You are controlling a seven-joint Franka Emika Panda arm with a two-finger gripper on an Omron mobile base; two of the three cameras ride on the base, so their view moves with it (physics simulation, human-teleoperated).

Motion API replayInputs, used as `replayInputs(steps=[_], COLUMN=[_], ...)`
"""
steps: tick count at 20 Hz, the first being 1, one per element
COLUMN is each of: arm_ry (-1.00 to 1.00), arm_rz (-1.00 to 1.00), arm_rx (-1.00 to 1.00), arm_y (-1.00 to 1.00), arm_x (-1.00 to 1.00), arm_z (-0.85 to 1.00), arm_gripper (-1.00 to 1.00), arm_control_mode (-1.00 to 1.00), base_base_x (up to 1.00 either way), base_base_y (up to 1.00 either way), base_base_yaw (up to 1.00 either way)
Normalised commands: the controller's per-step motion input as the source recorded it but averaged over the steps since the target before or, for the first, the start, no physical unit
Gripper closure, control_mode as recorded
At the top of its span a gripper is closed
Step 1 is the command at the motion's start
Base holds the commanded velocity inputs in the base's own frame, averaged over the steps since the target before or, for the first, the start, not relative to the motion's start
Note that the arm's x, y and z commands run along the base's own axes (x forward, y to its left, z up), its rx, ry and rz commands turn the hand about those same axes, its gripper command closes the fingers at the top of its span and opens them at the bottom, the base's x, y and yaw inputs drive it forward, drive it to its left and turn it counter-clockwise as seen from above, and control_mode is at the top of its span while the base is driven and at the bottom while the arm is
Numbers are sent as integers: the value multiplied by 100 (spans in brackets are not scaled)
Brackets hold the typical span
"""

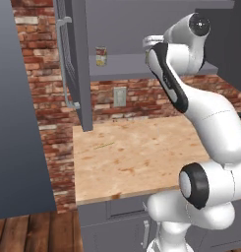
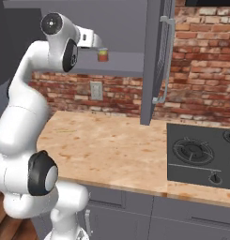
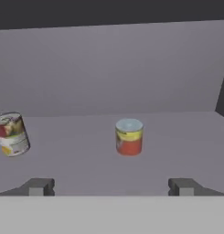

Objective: Restock the canned food cabinet by taking the new fresh canned food from the counter and placing it in the cabinet. Then, take the old canned food from the cabinet and place it on the counter.

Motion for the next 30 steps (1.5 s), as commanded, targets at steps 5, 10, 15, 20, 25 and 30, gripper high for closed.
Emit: replayInputs(steps=[5, 10, 15, 20, 25, 30], arm_ry=[27, 18, 1, 0, 0, 1], arm_rz=[10, 11, 2, 0, -1, -4], arm_rx=[-15, -18, 0, 1, 3, 1], arm_y=[77, 77, 42, 33, 41, 42], arm_x=[-73, -50, -16, 28, 60, 63], arm_z=[17, -38, -34, -23, -15, 0], arm_gripper=[-100, -100, -100, -100, -100, -100], arm_control_mode=[-100, -100, -100, -100, -100, -100], base_base_x=[0, 0, 0, 0, 0, 0], base_base_y=[0, 0, 0, 0, 0, 0], base_base_yaw=[0, 0, 0, 0, 0, 0])
